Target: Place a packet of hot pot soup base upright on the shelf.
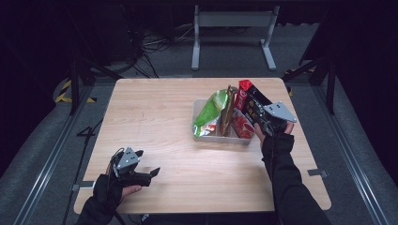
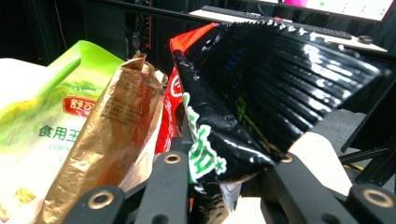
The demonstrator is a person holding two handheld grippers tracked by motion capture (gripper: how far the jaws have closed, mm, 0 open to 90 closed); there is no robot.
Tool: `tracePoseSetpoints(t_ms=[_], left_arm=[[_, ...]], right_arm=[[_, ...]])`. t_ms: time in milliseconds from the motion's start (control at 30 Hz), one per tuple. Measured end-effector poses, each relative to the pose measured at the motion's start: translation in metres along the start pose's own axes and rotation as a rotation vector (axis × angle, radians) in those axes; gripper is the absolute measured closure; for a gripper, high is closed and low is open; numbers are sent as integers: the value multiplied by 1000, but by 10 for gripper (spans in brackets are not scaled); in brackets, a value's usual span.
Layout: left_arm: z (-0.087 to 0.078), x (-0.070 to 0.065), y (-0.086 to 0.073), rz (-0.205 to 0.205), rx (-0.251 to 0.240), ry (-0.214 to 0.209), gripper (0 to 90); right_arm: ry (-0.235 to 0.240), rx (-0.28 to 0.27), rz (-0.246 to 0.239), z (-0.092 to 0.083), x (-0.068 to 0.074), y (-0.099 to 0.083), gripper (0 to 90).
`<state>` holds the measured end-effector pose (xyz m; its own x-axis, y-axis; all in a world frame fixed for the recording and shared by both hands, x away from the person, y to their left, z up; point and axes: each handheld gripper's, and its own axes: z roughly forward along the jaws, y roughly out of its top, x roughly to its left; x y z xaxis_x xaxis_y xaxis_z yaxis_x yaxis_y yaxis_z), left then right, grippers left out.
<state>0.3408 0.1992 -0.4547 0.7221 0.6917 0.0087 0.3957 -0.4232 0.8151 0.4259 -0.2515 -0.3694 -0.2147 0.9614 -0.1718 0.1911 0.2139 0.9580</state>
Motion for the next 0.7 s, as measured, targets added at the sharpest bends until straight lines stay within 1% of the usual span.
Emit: tracePoseSetpoints(t_ms=[33,67,100,133,233,333,467,533,567,600,667,700], left_arm=[[0,0,0,-5,0,-2,96],[0,0,0,-1,1,-4,96],[0,0,0,3,0,-3,96],[0,-1,0,-2,-2,-4,96],[-1,-2,1,8,1,7,96],[-1,-3,1,3,1,4,96],[-2,-4,0,12,6,12,96],[-3,-4,-1,3,3,11,97],[-4,-4,-1,9,3,13,97],[-4,-4,-1,0,3,15,97],[-4,-3,-2,5,3,17,97],[-4,-3,-2,-3,4,16,97]], right_arm=[[4,2,2,0,-1,0,776],[8,3,2,0,-2,0,776],[10,8,-2,0,-2,0,774],[13,14,-8,0,-2,0,771],[23,20,-17,-1,-3,1,768],[38,29,-29,-1,-5,1,762],[60,46,-47,-1,-8,2,752],[71,48,-51,-1,-10,3,747],[79,50,-55,-2,-10,3,745],[82,53,-65,-1,-10,3,743],[95,68,-87,-1,-12,5,740],[102,71,-91,-1,-13,6,739]])
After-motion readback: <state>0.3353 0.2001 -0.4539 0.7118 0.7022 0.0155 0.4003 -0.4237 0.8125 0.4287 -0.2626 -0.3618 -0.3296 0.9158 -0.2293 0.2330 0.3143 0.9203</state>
